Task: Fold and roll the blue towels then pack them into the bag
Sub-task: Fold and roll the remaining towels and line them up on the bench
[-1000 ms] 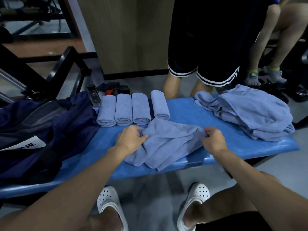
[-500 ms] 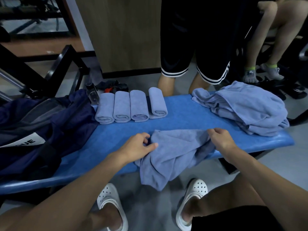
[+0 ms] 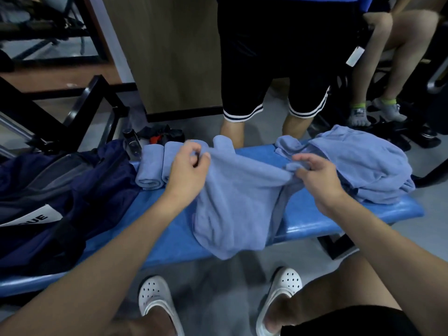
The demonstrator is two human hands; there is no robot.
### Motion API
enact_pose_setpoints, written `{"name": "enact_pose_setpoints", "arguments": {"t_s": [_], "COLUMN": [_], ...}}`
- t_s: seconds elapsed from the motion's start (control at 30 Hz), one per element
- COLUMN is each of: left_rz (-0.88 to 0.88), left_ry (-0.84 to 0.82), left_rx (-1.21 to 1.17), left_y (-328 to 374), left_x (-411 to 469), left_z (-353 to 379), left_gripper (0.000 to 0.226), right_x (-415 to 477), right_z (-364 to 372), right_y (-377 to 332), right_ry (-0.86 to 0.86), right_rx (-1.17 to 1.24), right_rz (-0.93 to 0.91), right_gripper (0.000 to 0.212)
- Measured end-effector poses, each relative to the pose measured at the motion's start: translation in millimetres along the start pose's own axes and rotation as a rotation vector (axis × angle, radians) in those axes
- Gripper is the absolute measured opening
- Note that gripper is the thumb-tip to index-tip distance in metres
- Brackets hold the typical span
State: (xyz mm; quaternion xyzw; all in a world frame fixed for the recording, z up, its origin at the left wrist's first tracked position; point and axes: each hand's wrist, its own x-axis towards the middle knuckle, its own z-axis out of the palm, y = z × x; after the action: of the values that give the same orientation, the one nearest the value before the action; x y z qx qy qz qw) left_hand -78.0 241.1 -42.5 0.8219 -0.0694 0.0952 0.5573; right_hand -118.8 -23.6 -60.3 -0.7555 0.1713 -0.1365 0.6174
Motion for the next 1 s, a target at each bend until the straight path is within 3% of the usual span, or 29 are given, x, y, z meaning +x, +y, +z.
{"name": "enact_pose_setpoints", "arguments": {"t_s": [0.13,0.27,0.4,0.5,0.67,0.87,0.93,1.0], "left_rz": [0.171,0.213,0.063,-0.124,-0.254,-0.280,-0.306,-0.317], "left_ry": [0.109,0.074,-0.145,-0.308,-0.189,-0.164,-0.178,-0.147], "left_rx": [-0.013,0.040,0.150,0.191,0.262,0.323,0.358,0.383], "left_y": [31.2,23.6,-36.6,-77.3,-91.3,-84.1,-87.5,-89.0], "left_x": [5.7,-10.1,-45.2,-72.9,-68.6,-34.1,-26.9,-21.9], "left_z": [-16.2,-23.6,-22.5,-20.4,-17.3,-2.6,3.7,8.3], "left_gripper": [0.014,0.017,0.023,0.019,0.013,0.032,0.048,0.049], "right_x": [5.2,-3.9,-18.9,-28.7,-32.6,-19.6,-14.7,-10.1], "right_z": [2.2,0.5,-1.5,-7.6,-9.2,-1.9,1.5,4.1], "right_y": [-36.3,-44.4,-3.7,38.5,54.2,46.3,45.7,46.2], "right_ry": [0.065,0.098,-0.006,-0.141,-0.121,-0.105,-0.109,-0.107], "right_rx": [0.092,0.108,-0.149,-0.390,-0.463,-0.417,-0.421,-0.394], "right_rz": [-0.119,-0.158,-0.019,0.110,0.186,0.252,0.263,0.271], "right_gripper": [0.036,0.033,0.011,0.019,0.004,0.037,0.043,0.044]}}
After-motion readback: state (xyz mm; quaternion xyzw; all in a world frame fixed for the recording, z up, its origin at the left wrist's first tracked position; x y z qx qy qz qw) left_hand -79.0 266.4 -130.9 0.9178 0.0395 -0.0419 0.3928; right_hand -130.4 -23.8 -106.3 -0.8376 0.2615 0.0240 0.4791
